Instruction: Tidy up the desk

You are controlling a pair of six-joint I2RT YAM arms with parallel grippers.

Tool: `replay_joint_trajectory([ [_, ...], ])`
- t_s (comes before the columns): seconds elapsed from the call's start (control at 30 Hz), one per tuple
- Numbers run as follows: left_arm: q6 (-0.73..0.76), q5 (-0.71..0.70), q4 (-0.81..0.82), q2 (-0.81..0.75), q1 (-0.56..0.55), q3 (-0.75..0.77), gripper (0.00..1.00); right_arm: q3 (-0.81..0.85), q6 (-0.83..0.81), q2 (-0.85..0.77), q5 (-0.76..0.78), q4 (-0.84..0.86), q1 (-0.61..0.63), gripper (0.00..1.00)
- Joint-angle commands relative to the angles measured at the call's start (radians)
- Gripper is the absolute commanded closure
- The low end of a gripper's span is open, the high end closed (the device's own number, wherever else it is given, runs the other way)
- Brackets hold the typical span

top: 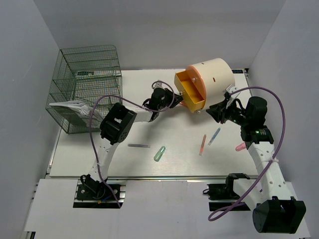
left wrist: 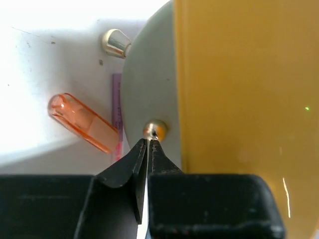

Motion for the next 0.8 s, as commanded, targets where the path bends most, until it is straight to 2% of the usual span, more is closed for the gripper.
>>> replay_joint_trajectory([
  [0.0, -0.014, 0.010, -0.009, 0.031, 0.002, 0.049, 0.84, -0.007, -0.009, -0.008, 0.007, 0.017, -0.002, 0.66],
  [0.27, -0.020, 0.010, -0.048, 0.088, 0.002, 0.152, 0.83, -0.007, -0.011, -0.007, 0.011, 0.017, 0.000, 0.66],
  [0.77, 0.001, 0.007, -0.232, 0.148, 0.002, 0.267, 0.82, -0.007, -0.012, -0.010, 0.012, 0.015, 0.000, 0.66],
])
